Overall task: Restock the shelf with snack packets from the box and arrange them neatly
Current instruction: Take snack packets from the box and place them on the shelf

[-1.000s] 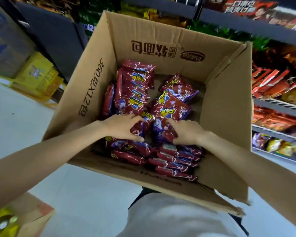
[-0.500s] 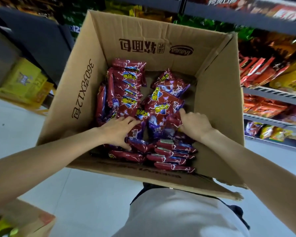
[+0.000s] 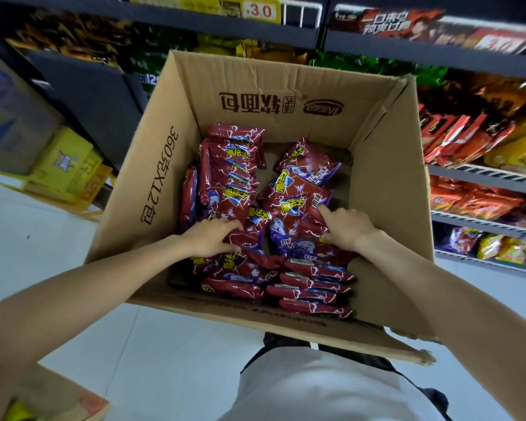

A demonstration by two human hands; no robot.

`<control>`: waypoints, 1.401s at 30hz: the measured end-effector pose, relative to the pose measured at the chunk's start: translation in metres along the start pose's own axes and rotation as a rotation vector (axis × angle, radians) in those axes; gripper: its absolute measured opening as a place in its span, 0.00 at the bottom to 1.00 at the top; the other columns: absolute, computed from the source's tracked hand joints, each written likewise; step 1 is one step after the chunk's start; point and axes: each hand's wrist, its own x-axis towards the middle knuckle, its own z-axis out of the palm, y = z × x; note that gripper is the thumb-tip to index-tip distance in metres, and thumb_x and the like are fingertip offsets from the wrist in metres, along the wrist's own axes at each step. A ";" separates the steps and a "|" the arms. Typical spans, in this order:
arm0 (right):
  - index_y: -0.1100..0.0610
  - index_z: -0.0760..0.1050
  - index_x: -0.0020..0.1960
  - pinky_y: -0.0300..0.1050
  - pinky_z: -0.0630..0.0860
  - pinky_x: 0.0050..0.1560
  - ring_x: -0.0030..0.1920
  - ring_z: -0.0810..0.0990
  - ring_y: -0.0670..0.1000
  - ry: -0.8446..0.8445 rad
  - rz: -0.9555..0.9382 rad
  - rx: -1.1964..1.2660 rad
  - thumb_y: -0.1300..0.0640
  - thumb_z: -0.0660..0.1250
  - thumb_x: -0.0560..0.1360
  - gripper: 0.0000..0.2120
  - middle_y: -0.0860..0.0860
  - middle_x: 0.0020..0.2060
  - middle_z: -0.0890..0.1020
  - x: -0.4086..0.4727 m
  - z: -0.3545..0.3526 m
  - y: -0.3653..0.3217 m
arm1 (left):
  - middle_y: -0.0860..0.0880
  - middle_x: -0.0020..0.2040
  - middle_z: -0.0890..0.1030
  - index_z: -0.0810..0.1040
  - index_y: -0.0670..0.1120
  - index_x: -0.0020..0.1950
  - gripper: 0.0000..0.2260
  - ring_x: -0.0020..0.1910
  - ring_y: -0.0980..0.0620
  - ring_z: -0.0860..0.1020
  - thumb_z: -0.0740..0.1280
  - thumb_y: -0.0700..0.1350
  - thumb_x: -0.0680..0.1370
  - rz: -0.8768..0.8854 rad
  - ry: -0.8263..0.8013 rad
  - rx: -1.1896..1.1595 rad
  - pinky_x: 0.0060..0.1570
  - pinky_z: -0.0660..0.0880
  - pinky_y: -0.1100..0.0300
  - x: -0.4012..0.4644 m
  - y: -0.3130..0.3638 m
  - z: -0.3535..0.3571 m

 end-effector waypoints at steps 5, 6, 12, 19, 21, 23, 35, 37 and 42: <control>0.59 0.59 0.66 0.47 0.67 0.37 0.46 0.79 0.59 0.227 0.008 0.044 0.56 0.61 0.79 0.19 0.56 0.45 0.80 -0.009 -0.025 0.000 | 0.51 0.55 0.80 0.69 0.50 0.68 0.19 0.48 0.55 0.78 0.64 0.52 0.78 0.029 0.183 -0.068 0.48 0.75 0.60 -0.015 0.011 -0.031; 0.59 0.60 0.66 0.47 0.67 0.36 0.45 0.80 0.59 0.279 -0.005 0.043 0.55 0.60 0.79 0.19 0.55 0.43 0.80 -0.013 -0.033 0.001 | 0.51 0.59 0.79 0.69 0.50 0.69 0.20 0.53 0.54 0.78 0.64 0.52 0.78 0.034 0.223 -0.083 0.52 0.75 0.58 -0.019 0.013 -0.040; 0.59 0.65 0.64 0.49 0.67 0.34 0.39 0.79 0.64 0.715 -0.020 0.195 0.52 0.60 0.79 0.17 0.52 0.31 0.70 -0.048 -0.102 0.034 | 0.49 0.60 0.80 0.70 0.51 0.69 0.18 0.53 0.49 0.80 0.62 0.52 0.79 -0.044 0.609 -0.136 0.54 0.76 0.52 -0.042 0.021 -0.095; 0.63 0.68 0.60 0.50 0.60 0.35 0.39 0.76 0.68 1.069 0.089 0.367 0.53 0.60 0.80 0.15 0.55 0.31 0.70 -0.072 -0.156 0.101 | 0.53 0.49 0.80 0.72 0.49 0.65 0.16 0.47 0.52 0.79 0.62 0.51 0.79 -0.030 0.903 -0.478 0.49 0.76 0.55 -0.035 0.065 -0.143; 0.64 0.67 0.58 0.50 0.58 0.37 0.41 0.75 0.68 1.108 0.089 0.466 0.53 0.60 0.80 0.14 0.55 0.32 0.70 -0.079 -0.171 0.127 | 0.58 0.44 0.79 0.74 0.50 0.61 0.11 0.43 0.57 0.77 0.62 0.48 0.79 0.010 0.974 -0.529 0.43 0.72 0.69 -0.025 0.082 -0.155; 0.64 0.67 0.57 0.48 0.58 0.37 0.39 0.74 0.64 1.129 0.078 0.563 0.53 0.60 0.80 0.14 0.56 0.32 0.71 -0.085 -0.185 0.155 | 0.60 0.42 0.77 0.73 0.52 0.58 0.08 0.40 0.61 0.75 0.62 0.48 0.79 0.029 1.014 -0.578 0.38 0.68 0.74 -0.013 0.102 -0.167; 0.62 0.63 0.65 0.53 0.63 0.41 0.49 0.76 0.71 1.233 0.334 0.246 0.55 0.56 0.81 0.16 0.69 0.48 0.78 -0.057 -0.297 0.292 | 0.49 0.57 0.79 0.72 0.45 0.67 0.19 0.57 0.49 0.77 0.61 0.52 0.80 0.149 1.108 -0.590 0.57 0.73 0.51 0.062 0.212 -0.236; 0.62 0.62 0.66 0.53 0.67 0.41 0.48 0.77 0.70 1.182 0.334 0.076 0.57 0.55 0.81 0.16 0.68 0.47 0.79 -0.036 -0.303 0.303 | 0.49 0.55 0.79 0.71 0.45 0.67 0.18 0.55 0.49 0.77 0.60 0.52 0.80 0.136 1.117 -0.550 0.54 0.74 0.53 0.075 0.224 -0.242; 0.61 0.64 0.63 0.48 0.68 0.31 0.37 0.80 0.62 1.044 0.138 -0.300 0.65 0.61 0.77 0.15 0.59 0.41 0.80 -0.010 -0.288 0.313 | 0.54 0.51 0.75 0.70 0.44 0.67 0.17 0.50 0.54 0.75 0.59 0.49 0.81 0.074 1.155 -0.402 0.50 0.73 0.56 0.091 0.243 -0.244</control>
